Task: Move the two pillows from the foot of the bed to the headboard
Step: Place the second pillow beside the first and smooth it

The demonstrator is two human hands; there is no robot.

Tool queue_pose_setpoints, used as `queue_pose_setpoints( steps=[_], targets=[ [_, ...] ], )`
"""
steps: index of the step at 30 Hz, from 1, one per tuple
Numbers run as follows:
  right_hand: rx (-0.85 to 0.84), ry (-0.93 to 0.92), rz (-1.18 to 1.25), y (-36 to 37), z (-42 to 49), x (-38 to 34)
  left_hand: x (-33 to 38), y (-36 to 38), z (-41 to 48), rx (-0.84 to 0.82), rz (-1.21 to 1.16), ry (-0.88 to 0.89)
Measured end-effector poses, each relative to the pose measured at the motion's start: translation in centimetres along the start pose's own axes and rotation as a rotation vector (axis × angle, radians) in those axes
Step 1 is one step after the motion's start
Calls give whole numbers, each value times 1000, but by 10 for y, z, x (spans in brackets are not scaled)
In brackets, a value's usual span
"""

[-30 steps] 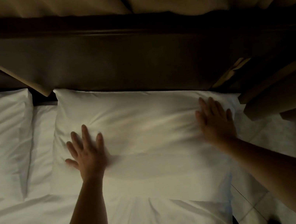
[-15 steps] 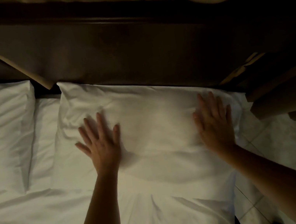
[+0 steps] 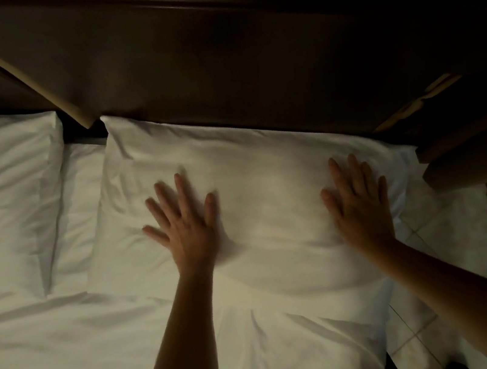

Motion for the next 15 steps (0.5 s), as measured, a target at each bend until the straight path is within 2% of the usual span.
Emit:
queue_pose_setpoints(
  steps=[2,4,11,15],
  targets=[
    [51,-74,-57,-2,-9,-7,11,8,-16,-5,35,92],
    [29,-129,-85,4,-17,-13,14,19,-29,-54,59,162],
    [-65,-112,-127,27,-10,-19,8,32,-24,-102,52,115],
    [-108,-129,-114,13,-12,-17,17,21,-33,-145,58,75]
  ],
)
Point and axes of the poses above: each hand's wrist, its own z-axis towards the middle knuckle, its own y-axis out of the palm, x = y × z, the point moved 2 cm from there along z, towards the middle knuckle, and after that the axes turned 10 degrees about -z, right-handed, at the moved point
